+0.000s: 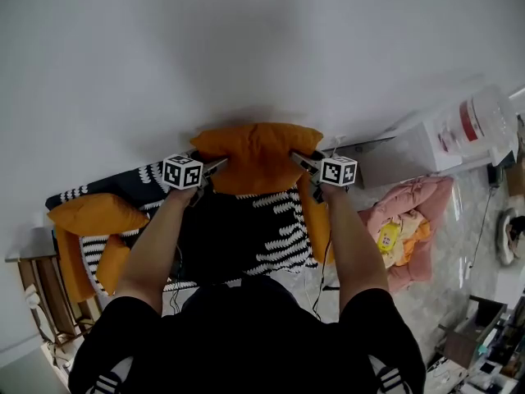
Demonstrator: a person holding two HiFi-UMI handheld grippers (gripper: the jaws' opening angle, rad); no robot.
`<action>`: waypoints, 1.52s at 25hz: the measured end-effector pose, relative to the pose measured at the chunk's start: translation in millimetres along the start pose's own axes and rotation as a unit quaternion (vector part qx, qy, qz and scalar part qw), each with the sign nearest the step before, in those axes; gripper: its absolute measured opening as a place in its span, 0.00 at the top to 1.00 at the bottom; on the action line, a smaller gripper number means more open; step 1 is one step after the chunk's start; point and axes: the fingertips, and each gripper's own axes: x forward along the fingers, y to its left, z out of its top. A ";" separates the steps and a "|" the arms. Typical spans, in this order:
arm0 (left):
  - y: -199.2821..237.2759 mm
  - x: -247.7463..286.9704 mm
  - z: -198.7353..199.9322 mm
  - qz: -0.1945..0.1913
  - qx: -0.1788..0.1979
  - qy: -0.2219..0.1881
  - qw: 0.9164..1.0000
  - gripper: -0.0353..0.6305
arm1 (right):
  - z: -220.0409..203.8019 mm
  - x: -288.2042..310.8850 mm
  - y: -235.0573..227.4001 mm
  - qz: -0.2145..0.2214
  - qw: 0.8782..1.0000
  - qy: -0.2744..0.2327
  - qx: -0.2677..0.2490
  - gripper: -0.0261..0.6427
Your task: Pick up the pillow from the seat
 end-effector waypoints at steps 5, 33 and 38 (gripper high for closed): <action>-22.6 -16.9 21.8 -0.016 0.005 -0.017 1.000 0.48 | 16.1 -24.2 24.1 -0.002 1.000 -0.029 0.001 0.58; -104.8 -130.9 26.8 -0.079 0.033 -0.053 0.995 0.50 | -13.1 -114.1 150.3 -0.017 0.995 -0.097 0.004 0.59; -115.1 -146.6 24.6 -0.090 0.039 -0.057 0.994 0.50 | -23.3 -125.7 167.8 -0.019 0.994 -0.105 0.007 0.59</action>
